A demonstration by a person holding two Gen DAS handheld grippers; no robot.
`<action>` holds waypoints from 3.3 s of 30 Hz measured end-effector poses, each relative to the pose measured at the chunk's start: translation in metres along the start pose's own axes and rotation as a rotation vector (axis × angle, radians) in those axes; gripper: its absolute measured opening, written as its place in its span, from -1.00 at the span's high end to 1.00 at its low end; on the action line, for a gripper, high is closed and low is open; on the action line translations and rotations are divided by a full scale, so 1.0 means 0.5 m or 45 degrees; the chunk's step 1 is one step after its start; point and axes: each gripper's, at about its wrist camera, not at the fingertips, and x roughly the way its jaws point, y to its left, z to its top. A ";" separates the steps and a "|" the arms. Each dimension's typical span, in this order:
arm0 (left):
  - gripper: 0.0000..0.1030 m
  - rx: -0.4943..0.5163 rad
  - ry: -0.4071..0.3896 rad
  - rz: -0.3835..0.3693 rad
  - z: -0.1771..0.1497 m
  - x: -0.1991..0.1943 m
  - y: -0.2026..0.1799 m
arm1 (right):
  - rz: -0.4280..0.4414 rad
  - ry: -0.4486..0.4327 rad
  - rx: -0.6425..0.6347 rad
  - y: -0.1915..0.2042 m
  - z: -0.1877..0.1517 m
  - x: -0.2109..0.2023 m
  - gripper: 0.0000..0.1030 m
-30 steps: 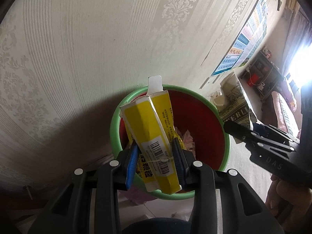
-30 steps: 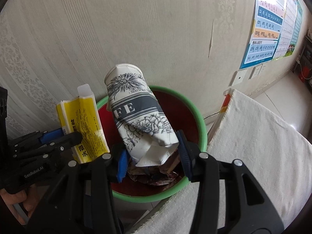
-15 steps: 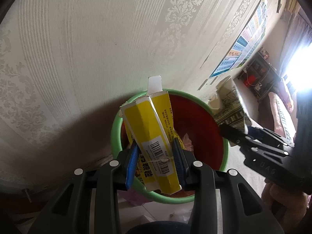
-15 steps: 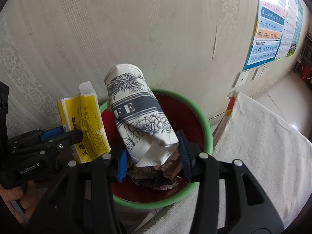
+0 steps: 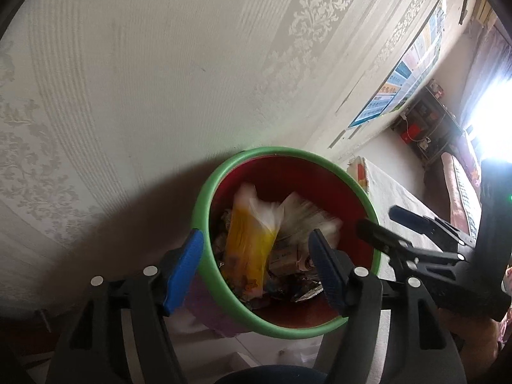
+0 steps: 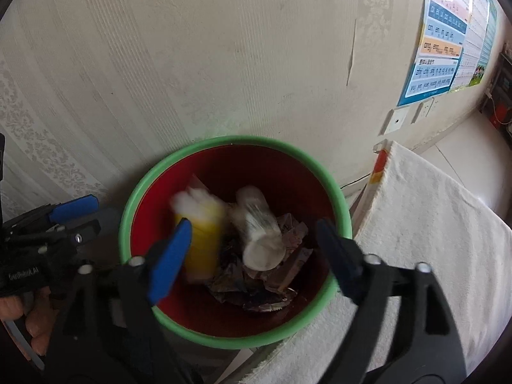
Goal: Collect trash
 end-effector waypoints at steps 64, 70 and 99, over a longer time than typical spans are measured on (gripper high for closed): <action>-0.85 0.737 -0.181 -0.279 -0.364 -0.065 -0.634 | -0.688 -0.447 0.572 -0.405 -0.554 -0.517 -0.91; -0.85 0.740 -0.183 -0.246 -0.366 -0.053 -0.639 | -0.691 -0.414 0.545 -0.400 -0.551 -0.497 -0.91; -0.85 0.712 -0.195 -0.237 -0.362 -0.040 -0.628 | -0.689 -0.358 0.612 -0.428 -0.556 -0.473 -0.91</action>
